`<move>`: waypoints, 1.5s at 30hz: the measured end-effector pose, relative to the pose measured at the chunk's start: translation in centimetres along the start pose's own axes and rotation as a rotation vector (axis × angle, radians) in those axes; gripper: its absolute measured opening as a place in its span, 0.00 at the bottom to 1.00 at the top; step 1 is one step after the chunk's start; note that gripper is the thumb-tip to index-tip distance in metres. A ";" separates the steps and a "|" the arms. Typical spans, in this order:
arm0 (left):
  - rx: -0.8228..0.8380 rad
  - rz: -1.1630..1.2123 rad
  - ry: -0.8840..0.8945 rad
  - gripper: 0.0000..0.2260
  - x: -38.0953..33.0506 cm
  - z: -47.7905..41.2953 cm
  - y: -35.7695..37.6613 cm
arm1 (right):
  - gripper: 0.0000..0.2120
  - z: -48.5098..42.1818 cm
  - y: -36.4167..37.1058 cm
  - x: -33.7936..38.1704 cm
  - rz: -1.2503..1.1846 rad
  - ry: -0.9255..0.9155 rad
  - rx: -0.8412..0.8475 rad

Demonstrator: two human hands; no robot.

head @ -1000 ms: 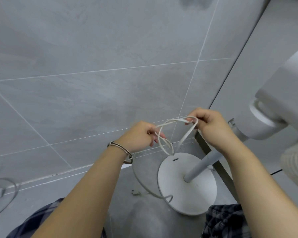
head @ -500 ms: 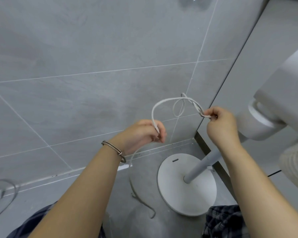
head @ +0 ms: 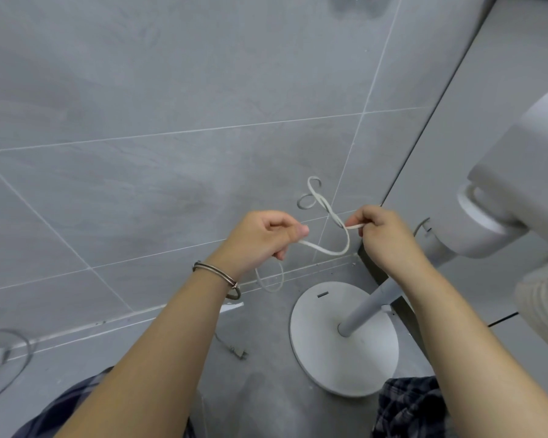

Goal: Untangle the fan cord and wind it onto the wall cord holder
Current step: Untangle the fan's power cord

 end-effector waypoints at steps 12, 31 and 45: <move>0.193 -0.172 -0.099 0.14 2.3 0.8 3.9 | 0.21 0.8 1.3 1.4 -0.239 0.020 0.144; 0.030 0.238 -0.216 0.08 2.6 0.5 3.7 | 0.12 1.5 1.6 3.1 -0.444 -0.078 0.188; -0.072 0.743 -0.490 0.09 4.8 1.4 4.8 | 0.11 3.2 2.8 4.5 -0.376 -0.125 0.353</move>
Point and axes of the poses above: each hand's wrist, its own z-axis away from the middle knuckle, its own y-axis out of the palm, x = y × z, the point moved 10 cm from there along -z, towards the middle knuckle, and after that the axes turned 4 degrees about -x, right-handed, at the moved point
